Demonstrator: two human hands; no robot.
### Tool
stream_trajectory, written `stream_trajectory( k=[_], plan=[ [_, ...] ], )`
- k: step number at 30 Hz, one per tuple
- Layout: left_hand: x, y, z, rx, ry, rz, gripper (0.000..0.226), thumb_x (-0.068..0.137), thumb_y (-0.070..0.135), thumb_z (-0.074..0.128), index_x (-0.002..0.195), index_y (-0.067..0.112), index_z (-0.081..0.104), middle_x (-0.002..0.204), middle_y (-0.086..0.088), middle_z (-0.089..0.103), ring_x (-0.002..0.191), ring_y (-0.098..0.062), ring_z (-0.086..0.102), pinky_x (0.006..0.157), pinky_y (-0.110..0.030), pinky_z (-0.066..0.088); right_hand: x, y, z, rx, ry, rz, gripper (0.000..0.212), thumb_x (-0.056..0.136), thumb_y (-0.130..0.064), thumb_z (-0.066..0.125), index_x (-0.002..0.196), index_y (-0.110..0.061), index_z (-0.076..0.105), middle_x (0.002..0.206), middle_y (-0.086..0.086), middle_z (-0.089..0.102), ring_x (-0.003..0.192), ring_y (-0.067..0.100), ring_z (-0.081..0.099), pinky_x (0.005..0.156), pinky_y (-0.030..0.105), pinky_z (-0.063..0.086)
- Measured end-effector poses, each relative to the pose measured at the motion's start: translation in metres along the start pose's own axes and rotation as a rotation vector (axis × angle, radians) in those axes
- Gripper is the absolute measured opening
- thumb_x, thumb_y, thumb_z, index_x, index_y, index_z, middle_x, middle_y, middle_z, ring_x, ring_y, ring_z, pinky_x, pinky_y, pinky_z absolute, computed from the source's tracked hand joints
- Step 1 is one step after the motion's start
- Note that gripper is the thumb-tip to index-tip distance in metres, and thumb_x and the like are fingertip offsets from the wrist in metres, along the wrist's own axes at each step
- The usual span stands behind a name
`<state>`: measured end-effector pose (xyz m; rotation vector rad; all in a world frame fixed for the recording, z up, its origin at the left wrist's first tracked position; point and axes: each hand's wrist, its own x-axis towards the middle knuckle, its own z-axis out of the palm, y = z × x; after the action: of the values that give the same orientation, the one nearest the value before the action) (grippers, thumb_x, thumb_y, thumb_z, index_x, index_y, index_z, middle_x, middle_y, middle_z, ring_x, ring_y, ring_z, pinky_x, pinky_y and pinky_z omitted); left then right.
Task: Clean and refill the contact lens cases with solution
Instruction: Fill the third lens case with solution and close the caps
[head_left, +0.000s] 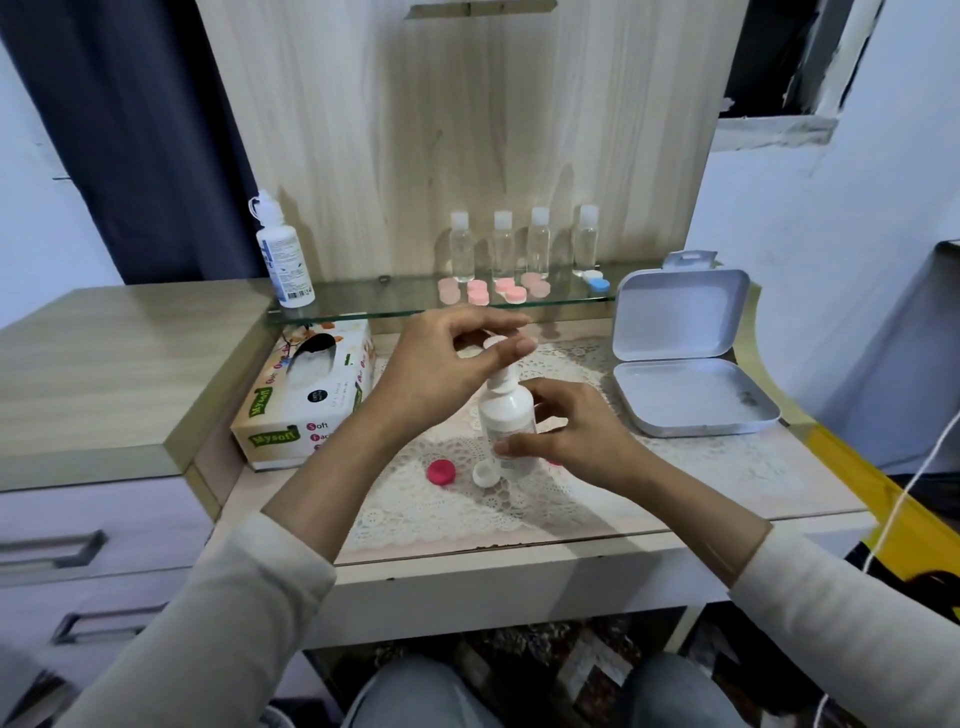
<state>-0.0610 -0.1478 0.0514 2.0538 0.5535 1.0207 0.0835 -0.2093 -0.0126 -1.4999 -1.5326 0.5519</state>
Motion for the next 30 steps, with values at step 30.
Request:
stream_trajectory(
  k=[30],
  plan=[
    [-0.069, -0.109, -0.010, 0.518, 0.115, -0.304, 0.036, 0.086, 0.009, 0.062, 0.121, 0.013, 0.059, 0.109, -0.006, 0.050, 0.089, -0.014, 0.050, 0.091, -0.023, 0.040, -0.003, 0.030, -0.025, -0.394, 0.091, 0.113, 0.052, 0.070, -0.017, 0.079, 0.118, -0.011, 0.059, 0.111, 0.006, 0.064, 0.090, 0.016, 0.052, 0.081, 0.031, 0.044]
  ],
)
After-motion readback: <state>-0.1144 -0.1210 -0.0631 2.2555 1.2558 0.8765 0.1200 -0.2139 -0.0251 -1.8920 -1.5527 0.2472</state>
